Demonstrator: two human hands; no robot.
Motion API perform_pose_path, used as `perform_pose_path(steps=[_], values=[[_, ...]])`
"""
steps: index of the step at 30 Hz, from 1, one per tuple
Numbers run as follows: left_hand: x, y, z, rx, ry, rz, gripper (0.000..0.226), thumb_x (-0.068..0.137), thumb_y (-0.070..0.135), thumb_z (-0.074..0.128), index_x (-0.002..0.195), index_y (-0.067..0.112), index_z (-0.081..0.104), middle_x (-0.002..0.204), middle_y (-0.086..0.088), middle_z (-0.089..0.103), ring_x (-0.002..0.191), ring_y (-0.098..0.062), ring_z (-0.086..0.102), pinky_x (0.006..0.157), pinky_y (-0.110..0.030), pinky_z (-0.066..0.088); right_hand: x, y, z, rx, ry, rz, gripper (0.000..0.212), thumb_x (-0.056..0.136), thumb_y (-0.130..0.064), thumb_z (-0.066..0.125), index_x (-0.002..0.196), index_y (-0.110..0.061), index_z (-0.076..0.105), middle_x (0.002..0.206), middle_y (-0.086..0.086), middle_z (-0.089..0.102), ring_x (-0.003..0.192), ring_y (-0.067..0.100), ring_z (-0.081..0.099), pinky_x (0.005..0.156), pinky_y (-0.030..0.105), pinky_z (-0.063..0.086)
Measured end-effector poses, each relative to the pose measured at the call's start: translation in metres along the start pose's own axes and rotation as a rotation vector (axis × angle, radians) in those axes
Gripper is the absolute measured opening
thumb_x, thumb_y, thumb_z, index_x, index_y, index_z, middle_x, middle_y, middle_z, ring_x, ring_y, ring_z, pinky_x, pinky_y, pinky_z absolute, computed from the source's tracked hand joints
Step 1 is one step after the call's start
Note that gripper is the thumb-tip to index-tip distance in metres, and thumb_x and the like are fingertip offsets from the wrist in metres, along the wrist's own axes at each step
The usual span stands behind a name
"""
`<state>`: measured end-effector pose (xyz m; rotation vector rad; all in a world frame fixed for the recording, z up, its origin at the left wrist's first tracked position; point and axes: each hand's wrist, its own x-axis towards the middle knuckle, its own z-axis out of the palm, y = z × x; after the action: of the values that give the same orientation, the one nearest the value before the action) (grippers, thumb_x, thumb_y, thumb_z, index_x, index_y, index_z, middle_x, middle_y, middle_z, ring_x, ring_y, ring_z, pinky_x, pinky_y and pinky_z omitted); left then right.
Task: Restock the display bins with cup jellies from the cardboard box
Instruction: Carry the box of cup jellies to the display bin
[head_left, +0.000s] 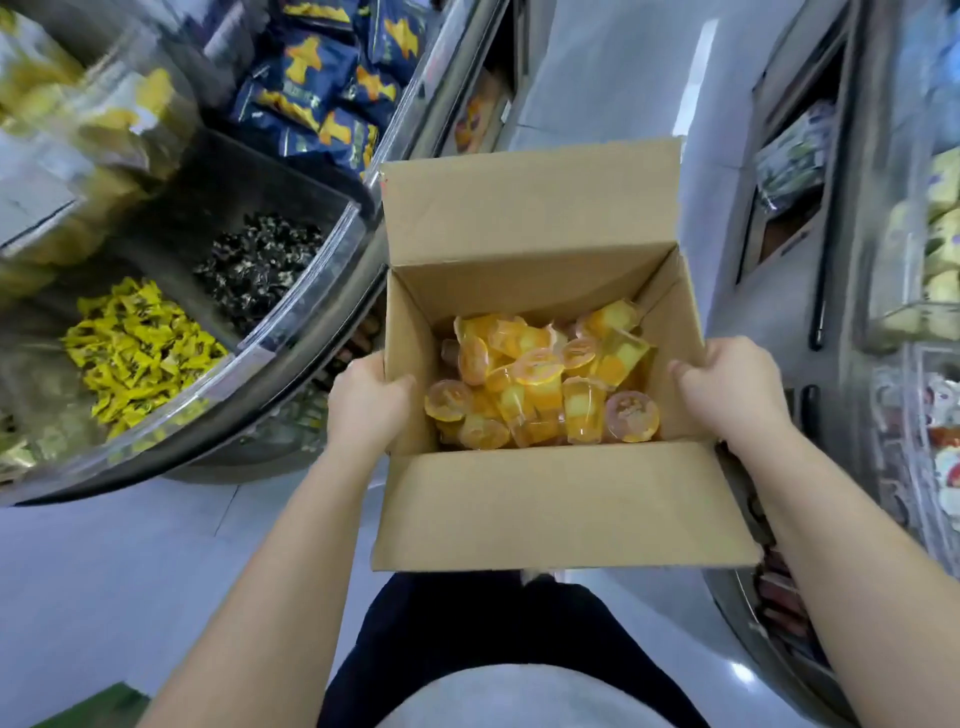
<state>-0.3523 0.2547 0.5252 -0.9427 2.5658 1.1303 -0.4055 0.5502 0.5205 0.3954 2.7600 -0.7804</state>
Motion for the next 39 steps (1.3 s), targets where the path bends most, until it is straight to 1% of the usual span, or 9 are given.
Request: perform_pose_path(steps=[5,9,13,17,22,27,29,31,39], values=[[0.106,0.087,0.032,0.076,-0.052,0.106,0.015,0.079,0.019,0.055,0.088,0.013,0.065,0.085,-0.01,0.069,0.083,-0.031,0.062,0.07,-0.036,0.051,0.094,-0.009,-0.029,0.057,0.073,0.137,0.027,0.081,-0.015,0.06,0.072,0.01,0.058,0.07,0.023,0.06,0.07,0.038,0.056,0.053,0.031,0.037],[0.193,0.166,0.051,0.128,-0.121,0.188,0.017,0.08,0.019,0.055,0.091,0.013,0.066,0.083,-0.009,0.067,0.081,-0.031,0.062,0.067,-0.034,0.051,0.174,-0.035,-0.06,0.067,0.067,0.252,0.022,0.081,-0.015,0.061,0.066,0.0,0.058,0.068,0.017,0.059,0.064,0.031,0.055,0.049,0.026,0.036],[0.259,0.247,0.057,0.109,-0.156,0.206,0.008,0.079,0.018,0.055,0.08,0.02,0.062,0.079,-0.005,0.063,0.079,-0.03,0.059,0.061,-0.028,0.041,0.255,-0.067,-0.1,0.064,0.095,0.271,0.023,0.081,-0.015,0.063,0.071,0.007,0.061,0.063,0.017,0.057,0.066,0.034,0.056,0.051,0.028,0.033],[0.324,0.327,0.071,0.103,-0.177,0.25,0.01,0.08,0.015,0.056,0.08,0.007,0.062,0.072,-0.004,0.058,0.072,-0.027,0.052,0.048,-0.025,0.033,0.342,-0.084,-0.13,0.041,0.148,0.288,0.023,0.08,-0.015,0.063,0.072,0.006,0.06,0.069,0.02,0.06,0.063,0.031,0.052,0.053,0.03,0.038],[0.418,0.421,0.113,0.099,-0.202,0.227,0.01,0.082,0.018,0.055,0.078,0.013,0.063,0.085,-0.009,0.066,0.083,-0.031,0.06,0.067,-0.033,0.049,0.481,-0.092,-0.154,0.073,0.145,0.281,0.023,0.078,-0.012,0.062,0.081,0.011,0.063,0.082,0.028,0.066,0.079,0.04,0.062,0.064,0.038,0.049],[0.509,0.531,0.154,0.078,-0.194,0.131,0.021,0.082,0.018,0.057,0.099,0.014,0.068,0.097,-0.013,0.068,0.093,-0.035,0.062,0.085,-0.047,0.052,0.627,-0.104,-0.191,0.067,0.052,0.27,0.022,0.079,-0.01,0.058,0.083,0.011,0.062,0.081,0.027,0.064,0.078,0.039,0.06,0.061,0.035,0.046],[0.541,0.575,0.166,0.052,-0.193,0.128,0.019,0.08,0.017,0.057,0.094,0.015,0.069,0.095,-0.014,0.069,0.094,-0.035,0.062,0.086,-0.047,0.052,0.679,-0.112,-0.212,0.115,0.042,0.272,0.02,0.076,-0.009,0.056,0.069,0.01,0.055,0.066,0.025,0.052,0.061,0.032,0.049,0.054,0.033,0.04],[0.575,0.618,0.175,0.04,-0.196,0.12,0.015,0.079,0.017,0.056,0.088,0.014,0.068,0.09,-0.013,0.07,0.09,-0.034,0.063,0.084,-0.048,0.052,0.734,-0.123,-0.235,0.137,0.039,0.263,0.015,0.075,-0.008,0.055,0.064,0.002,0.051,0.064,0.017,0.046,0.061,0.024,0.041,0.055,0.03,0.034],[0.753,0.778,0.236,0.082,-0.158,0.122,0.019,0.078,0.018,0.056,0.089,0.007,0.066,0.084,-0.009,0.068,0.081,-0.032,0.064,0.076,-0.042,0.055,0.978,-0.157,-0.287,0.142,0.02,0.31,0.022,0.077,-0.009,0.057,0.059,-0.006,0.045,0.058,0.01,0.046,0.056,0.024,0.045,0.05,0.028,0.034]])
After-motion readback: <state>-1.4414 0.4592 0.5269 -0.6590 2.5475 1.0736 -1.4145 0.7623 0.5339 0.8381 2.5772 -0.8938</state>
